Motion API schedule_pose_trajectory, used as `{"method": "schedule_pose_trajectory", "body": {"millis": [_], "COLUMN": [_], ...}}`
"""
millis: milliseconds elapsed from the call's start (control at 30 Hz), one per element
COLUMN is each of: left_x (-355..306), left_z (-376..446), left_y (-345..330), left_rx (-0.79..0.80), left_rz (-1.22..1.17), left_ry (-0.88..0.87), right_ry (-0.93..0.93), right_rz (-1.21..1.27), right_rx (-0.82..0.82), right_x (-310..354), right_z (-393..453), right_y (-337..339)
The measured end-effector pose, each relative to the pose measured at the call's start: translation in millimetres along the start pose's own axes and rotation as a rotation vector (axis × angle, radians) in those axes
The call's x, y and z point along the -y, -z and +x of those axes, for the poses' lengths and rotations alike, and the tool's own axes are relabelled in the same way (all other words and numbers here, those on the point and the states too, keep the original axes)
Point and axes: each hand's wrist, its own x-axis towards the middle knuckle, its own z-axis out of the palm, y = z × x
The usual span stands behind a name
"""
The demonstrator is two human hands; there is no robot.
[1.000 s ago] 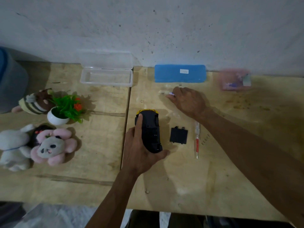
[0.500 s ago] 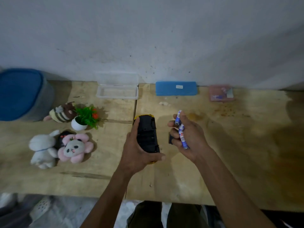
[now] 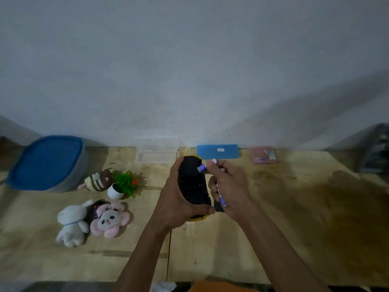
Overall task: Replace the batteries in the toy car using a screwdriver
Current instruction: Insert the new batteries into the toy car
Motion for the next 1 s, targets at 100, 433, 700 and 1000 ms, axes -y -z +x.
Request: {"method": "schedule_pose_trajectory", "body": {"millis": [100, 433, 700, 1000], "left_x": [-7.9, -20.7, -25.1, -21.4], "left_z": [4.0, 13.2, 14.3, 7.4], "left_y": [3.5, 1.0, -0.1, -1.4], "left_rx": [-0.006, 0.005, 0.01, 0.036], "left_rz": [-0.005, 0.011, -0.052, -0.079], "left_ry": [-0.017, -0.029, -0.015, -0.01], "right_ry": [0.044, 0.262, 0.463, 0.58], "right_rz": [0.001, -0.339, -0.584, -0.729], "right_rx": [-0.034, -0.12, -0.177, -0.214], "right_x": [3.5, 6.6, 8.7, -8.9], "right_z": [-0.2, -3.4, 3.1, 0.8], "right_y": [0.2, 18.6, 17.5, 11.9]}}
